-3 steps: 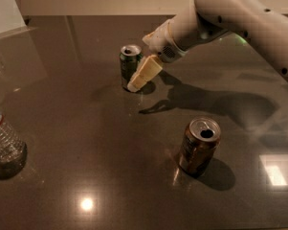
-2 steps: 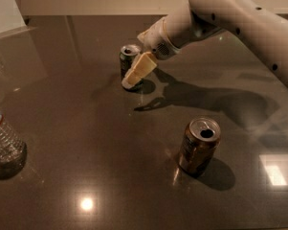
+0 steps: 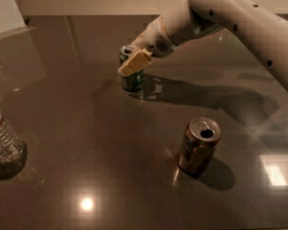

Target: Move green can near orange can

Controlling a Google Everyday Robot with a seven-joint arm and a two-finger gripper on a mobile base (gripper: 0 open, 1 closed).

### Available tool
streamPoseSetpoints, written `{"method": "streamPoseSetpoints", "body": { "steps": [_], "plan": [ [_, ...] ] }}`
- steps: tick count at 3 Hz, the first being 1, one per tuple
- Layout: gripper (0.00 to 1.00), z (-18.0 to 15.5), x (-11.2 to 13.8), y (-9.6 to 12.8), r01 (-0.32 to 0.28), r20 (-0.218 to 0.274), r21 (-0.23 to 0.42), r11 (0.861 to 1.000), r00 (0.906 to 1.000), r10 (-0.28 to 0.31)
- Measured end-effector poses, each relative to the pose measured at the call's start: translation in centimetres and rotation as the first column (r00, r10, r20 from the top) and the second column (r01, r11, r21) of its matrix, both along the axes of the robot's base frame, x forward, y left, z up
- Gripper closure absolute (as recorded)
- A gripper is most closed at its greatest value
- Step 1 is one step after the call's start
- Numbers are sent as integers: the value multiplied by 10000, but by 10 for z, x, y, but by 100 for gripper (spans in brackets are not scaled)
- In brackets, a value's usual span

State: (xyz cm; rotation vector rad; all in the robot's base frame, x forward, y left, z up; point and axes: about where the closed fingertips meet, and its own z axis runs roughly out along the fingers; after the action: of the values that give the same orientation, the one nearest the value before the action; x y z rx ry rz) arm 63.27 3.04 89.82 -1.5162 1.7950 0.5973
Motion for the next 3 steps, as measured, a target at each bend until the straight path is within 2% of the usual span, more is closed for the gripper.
{"method": "streamPoseSetpoints", "body": {
  "steps": [1,2,3],
  "plan": [
    [64,8,-4,-6,-72,-199,-159,9998,9998,69],
    [88,29,-14,-27,-136,-269,-248,9996,9996,130],
    [100,49,-27,-58,-199,-237,-219,9996,9995,194]
  ]
}}
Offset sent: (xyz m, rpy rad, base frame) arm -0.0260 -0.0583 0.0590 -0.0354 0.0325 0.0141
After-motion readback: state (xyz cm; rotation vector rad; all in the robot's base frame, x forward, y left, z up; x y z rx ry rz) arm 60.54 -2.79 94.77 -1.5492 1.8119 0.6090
